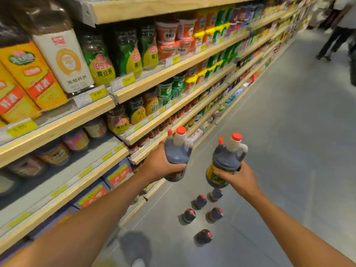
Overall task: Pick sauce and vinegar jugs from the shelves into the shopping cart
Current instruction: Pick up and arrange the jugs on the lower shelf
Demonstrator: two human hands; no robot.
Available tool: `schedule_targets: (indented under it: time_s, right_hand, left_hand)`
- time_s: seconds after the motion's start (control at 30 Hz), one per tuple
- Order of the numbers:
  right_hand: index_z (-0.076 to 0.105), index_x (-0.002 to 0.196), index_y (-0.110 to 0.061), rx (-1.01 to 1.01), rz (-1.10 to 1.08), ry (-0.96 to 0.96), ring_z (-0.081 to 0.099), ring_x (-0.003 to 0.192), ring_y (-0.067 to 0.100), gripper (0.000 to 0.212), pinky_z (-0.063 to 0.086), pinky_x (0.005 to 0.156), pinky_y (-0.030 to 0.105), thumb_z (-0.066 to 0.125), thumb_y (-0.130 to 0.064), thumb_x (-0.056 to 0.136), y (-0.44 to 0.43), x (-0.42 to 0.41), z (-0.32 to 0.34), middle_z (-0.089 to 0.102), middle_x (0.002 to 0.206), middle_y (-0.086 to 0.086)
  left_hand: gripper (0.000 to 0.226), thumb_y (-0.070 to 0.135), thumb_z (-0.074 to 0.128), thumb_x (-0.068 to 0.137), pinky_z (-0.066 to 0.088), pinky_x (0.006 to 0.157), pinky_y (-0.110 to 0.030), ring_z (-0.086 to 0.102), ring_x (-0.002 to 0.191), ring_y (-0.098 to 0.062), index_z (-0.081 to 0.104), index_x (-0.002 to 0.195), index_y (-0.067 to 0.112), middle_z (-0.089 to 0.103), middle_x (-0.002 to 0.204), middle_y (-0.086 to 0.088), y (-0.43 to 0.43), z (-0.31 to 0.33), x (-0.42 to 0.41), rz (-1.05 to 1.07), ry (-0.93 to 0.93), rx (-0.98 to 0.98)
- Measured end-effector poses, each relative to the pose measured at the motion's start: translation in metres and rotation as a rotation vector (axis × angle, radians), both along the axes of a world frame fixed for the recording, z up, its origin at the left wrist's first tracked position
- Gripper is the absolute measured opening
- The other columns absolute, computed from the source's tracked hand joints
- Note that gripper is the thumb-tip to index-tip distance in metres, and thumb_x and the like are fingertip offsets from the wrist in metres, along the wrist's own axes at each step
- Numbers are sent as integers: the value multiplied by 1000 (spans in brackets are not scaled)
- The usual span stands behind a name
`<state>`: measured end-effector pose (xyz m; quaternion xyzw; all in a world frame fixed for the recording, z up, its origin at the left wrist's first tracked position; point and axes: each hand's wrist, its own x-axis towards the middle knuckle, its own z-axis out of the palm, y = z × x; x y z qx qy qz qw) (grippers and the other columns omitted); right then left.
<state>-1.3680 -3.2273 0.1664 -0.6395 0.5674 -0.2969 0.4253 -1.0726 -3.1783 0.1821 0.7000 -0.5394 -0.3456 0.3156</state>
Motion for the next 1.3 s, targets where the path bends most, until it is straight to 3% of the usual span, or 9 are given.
schedule_targets:
  time_s: [0.27, 0.43, 0.63, 0.7, 0.8, 0.87, 1.07, 1.17, 1.3]
  right_hand:
    - [61, 107, -40, -30, 309, -89, 65, 89, -9, 50, 51, 68, 14, 91, -23, 71, 1, 58, 24, 68, 102, -25]
    - [66, 119, -33, -35, 534, -100, 68, 95, -5, 71, 55, 76, 25, 92, -55, 57, 29, 112, 25, 74, 104, -21]
    - [65, 114, -32, -44, 759, -76, 68, 87, -10, 52, 56, 74, 20, 92, -35, 69, 87, 187, 36, 75, 98, -21]
    - [66, 103, -34, -47, 821, -75, 68, 81, -13, 40, 55, 71, 15, 90, -19, 74, 109, 212, 39, 74, 86, -26]
    - [69, 104, -35, -45, 880, -67, 71, 87, -4, 41, 57, 75, 26, 92, -25, 72, 144, 251, 37, 76, 94, -21]
    - [71, 105, -33, -18, 912, -76, 71, 79, -3, 41, 54, 66, 21, 92, -29, 71, 168, 275, 36, 76, 92, -18]
    - [71, 113, -27, 76, 979, -90, 73, 93, 4, 48, 58, 80, 32, 91, -35, 70, 245, 339, 40, 77, 103, -15]
    - [72, 114, -23, 112, 982, -106, 74, 94, 7, 50, 60, 80, 33, 91, -35, 69, 275, 363, 37, 78, 104, -10]
    - [71, 115, -23, 151, 991, -105, 74, 97, 10, 45, 61, 81, 31, 89, -30, 75, 301, 385, 33, 78, 107, -7]
  left_hand:
    - [85, 70, 83, 54, 57, 86, -36, 63, 103, -4, 43, 124, 43, 62, 117, 20, 100, 26, 17, 291, -45, -65]
    - [75, 60, 85, 60, 55, 83, -32, 62, 102, -4, 42, 119, 43, 61, 117, 21, 181, 33, 38, 500, -65, -102]
    - [50, 33, 89, 72, 48, 65, -12, 60, 78, 15, 46, 94, 45, 61, 92, 23, 286, 39, 67, 724, -88, -98]
    - [56, 44, 89, 66, 54, 70, -22, 63, 86, 5, 47, 103, 45, 64, 99, 19, 320, 38, 78, 794, -92, -84]
    - [77, 59, 86, 57, 55, 74, -31, 64, 95, -5, 47, 120, 40, 64, 110, 19, 370, 34, 96, 899, -73, -76]
    - [76, 58, 86, 57, 57, 79, -36, 67, 99, -8, 49, 120, 40, 67, 111, 17, 402, 32, 108, 938, -66, -88]
    - [64, 49, 89, 60, 60, 79, -34, 66, 90, 5, 50, 111, 43, 69, 100, 25, 486, 25, 142, 1044, -25, -86]
    - [53, 31, 90, 71, 50, 66, -12, 60, 81, 20, 46, 99, 46, 67, 85, 33, 513, 26, 154, 1033, -15, -98]
    - [79, 51, 91, 59, 50, 71, -22, 63, 95, 0, 46, 122, 36, 65, 109, 17, 543, 13, 173, 1059, -21, -104]
